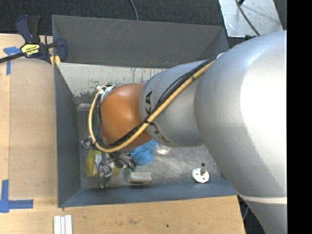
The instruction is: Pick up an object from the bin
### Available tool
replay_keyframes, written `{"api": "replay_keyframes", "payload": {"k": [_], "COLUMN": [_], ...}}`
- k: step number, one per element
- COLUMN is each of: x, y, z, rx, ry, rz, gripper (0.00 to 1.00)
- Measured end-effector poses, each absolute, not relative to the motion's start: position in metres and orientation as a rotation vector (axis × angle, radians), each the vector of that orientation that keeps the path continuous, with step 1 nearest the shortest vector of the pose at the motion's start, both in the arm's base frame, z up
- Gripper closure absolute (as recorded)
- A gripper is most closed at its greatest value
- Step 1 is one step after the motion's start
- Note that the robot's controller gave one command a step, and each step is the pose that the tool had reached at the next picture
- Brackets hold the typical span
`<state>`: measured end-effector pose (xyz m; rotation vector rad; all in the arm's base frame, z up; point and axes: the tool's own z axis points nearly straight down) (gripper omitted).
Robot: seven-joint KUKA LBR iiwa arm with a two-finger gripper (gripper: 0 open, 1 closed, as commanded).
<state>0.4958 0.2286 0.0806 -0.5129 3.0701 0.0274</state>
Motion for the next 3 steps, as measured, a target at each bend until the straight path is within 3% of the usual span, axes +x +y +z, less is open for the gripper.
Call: {"api": "replay_keyframes", "payload": {"k": [1,2,3], "x": [0.496,0.506,0.510], "y": [0.225,0.217,0.213], "z": [0.081,0.082,0.082], "rx": [-0.241,-0.475,-0.184], "ry": [3.102,3.093,3.130], "rz": [0.031,0.019,0.013], "gripper": [0.00,0.00,0.00]}}
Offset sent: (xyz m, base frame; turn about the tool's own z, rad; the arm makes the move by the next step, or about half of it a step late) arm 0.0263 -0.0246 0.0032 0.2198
